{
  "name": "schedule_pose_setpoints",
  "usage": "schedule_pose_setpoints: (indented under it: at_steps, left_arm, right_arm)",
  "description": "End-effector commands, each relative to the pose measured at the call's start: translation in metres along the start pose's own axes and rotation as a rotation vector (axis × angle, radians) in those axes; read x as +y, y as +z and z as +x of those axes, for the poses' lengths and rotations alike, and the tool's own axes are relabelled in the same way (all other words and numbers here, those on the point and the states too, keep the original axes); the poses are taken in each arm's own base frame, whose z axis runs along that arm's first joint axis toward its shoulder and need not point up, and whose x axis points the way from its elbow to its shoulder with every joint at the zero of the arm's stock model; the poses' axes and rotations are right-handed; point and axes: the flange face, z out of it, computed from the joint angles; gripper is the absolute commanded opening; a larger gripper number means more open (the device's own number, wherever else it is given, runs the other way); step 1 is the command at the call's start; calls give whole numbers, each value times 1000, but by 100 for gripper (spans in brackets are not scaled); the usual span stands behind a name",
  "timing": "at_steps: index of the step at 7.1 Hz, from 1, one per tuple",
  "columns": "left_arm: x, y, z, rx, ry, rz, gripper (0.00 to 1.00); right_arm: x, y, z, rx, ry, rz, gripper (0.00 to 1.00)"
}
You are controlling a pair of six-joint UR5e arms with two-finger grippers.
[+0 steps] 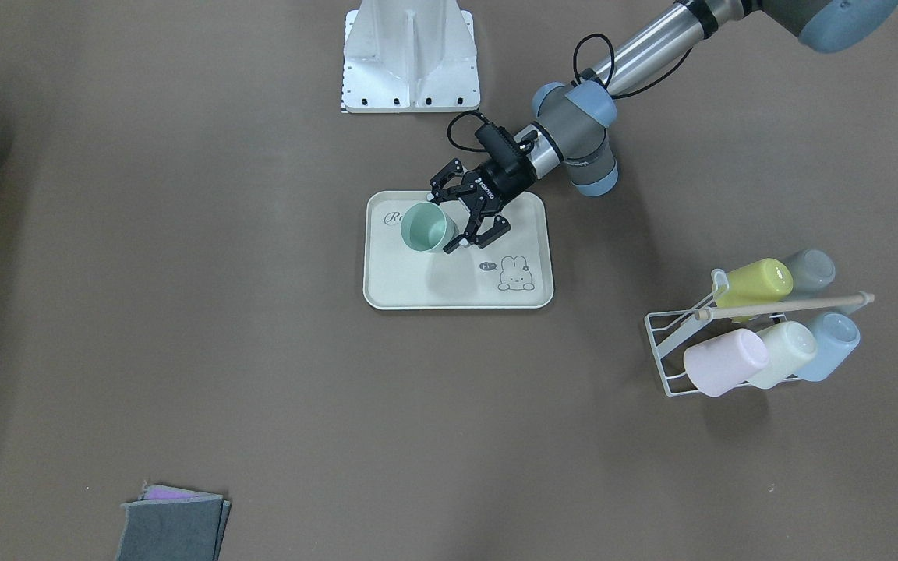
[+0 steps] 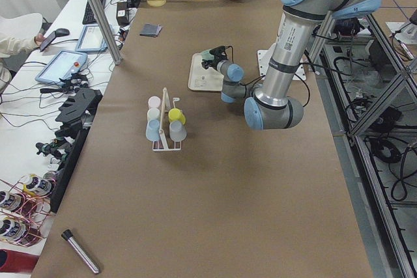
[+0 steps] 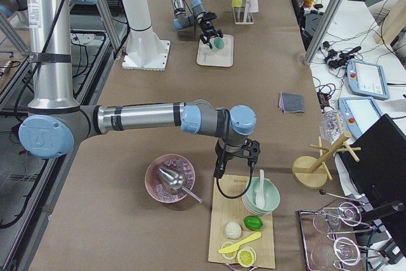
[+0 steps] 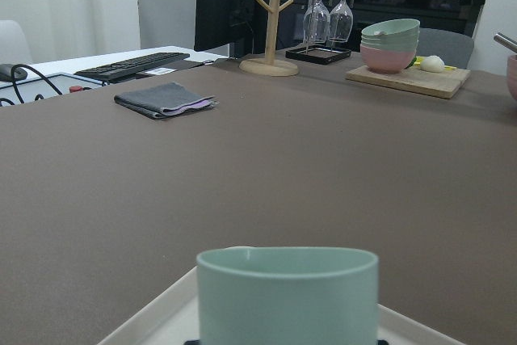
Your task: Pick up and place green cup on tray
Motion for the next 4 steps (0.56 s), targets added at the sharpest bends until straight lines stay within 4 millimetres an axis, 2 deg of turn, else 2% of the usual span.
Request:
schedule_pose_setpoints:
  at_steps: [1, 4]
  left_arm:
    - [4, -1, 6, -1, 1, 2, 83]
    - [3, -1, 6, -1, 0, 4, 83]
  right_arm:
    - [2, 0, 1, 1, 0, 0, 100]
    - [1, -2, -2, -1, -4, 4, 100]
